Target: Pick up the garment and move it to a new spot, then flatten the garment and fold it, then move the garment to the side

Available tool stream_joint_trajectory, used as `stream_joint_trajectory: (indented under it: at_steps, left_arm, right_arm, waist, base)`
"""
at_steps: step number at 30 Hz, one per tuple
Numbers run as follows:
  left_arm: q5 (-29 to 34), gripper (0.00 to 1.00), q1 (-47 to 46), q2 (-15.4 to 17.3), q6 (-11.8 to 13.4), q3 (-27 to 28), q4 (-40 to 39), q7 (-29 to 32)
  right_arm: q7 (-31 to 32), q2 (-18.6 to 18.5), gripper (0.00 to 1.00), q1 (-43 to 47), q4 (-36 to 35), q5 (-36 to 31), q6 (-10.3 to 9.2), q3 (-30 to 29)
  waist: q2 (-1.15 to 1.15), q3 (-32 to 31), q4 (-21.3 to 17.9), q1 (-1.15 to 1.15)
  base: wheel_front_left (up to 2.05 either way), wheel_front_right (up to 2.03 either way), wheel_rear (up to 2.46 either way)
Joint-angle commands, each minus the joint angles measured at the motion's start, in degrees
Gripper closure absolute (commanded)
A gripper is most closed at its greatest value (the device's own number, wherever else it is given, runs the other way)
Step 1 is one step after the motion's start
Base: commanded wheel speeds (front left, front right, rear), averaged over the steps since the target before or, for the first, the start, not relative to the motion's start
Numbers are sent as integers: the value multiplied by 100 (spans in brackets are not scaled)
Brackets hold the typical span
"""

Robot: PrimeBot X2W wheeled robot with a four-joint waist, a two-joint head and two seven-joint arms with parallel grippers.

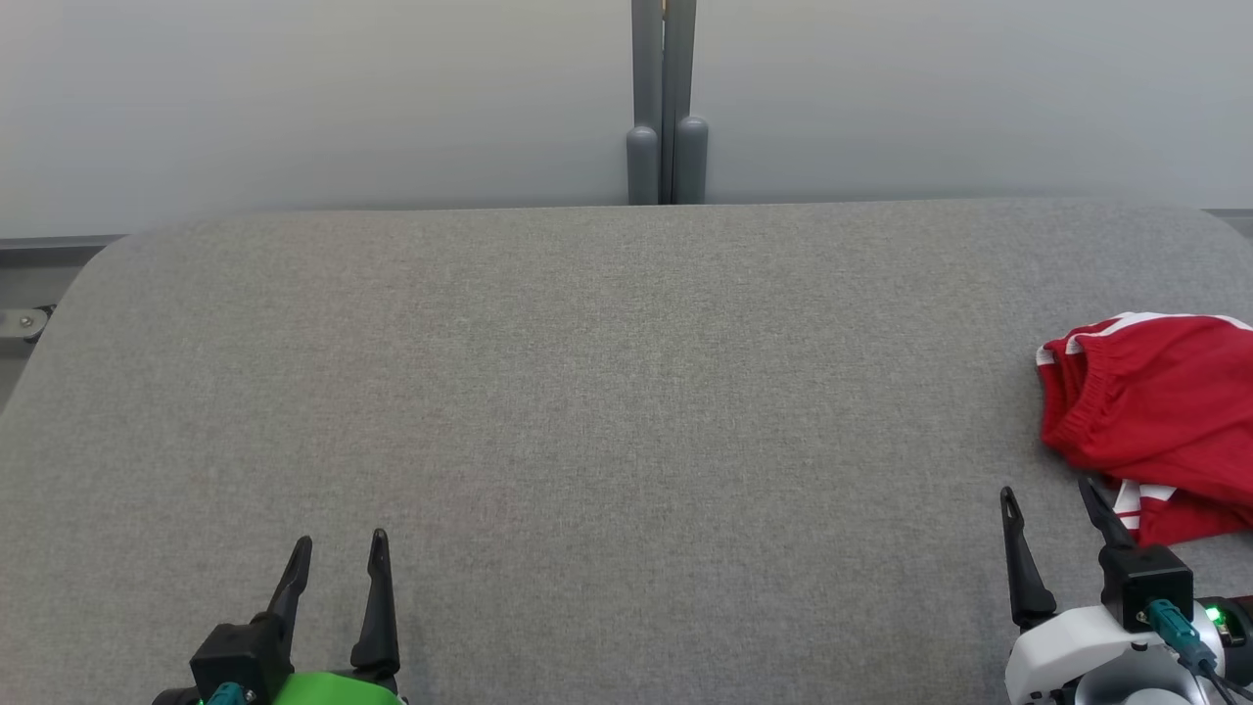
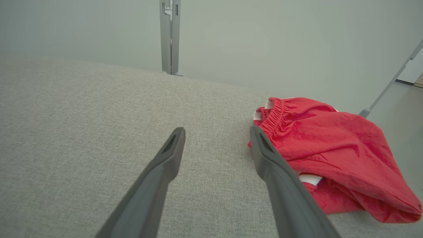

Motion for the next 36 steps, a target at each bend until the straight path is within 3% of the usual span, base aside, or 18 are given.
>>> stream_joint_trajectory:
  at_steps: [1, 8, 9, 10, 11, 36]
  left_arm:
    - [-6, 0, -17, 19, 18, 5, 11, -14]
    - [-1, 0, -44, 19, 15, -7, 18, -14]
    - [29, 0, -124, 16, -19, -93, 75, -12]
    - [-8, 0, -53, 24, 42, 47, 11, -14]
    - [-1, 0, -51, 26, 20, 14, 13, -15]
    - [-22, 0, -43, 21, 34, -18, 15, -14]
  right_arm:
    - [-24, 1, 0, -45, 12, -23, -10, -12]
    - [-24, 6, 0, -53, 29, -18, -10, -18]
    - [-24, -15, 0, 33, -23, 7, -19, -179]
    - [-24, 2, 0, -58, 21, -9, 5, 44]
    - [-24, 23, 0, -61, 31, 5, -12, -11]
    - [-24, 0, 0, 10, -28, -41, -11, 53]
  waist:
    - [0, 1, -7, 0]
    - [0, 21, -20, 0]
    - [0, 23, -183, 0]
    - [0, 35, -566, 0]
    - [0, 43, -592, 0]
    - [0, -6, -549, 0]
  base:
    - [0, 0, 0]
    - [0, 0, 0]
    - [0, 0, 0]
    - [0, 0, 0]
    - [0, 0, 0]
    - [0, 0, 0]
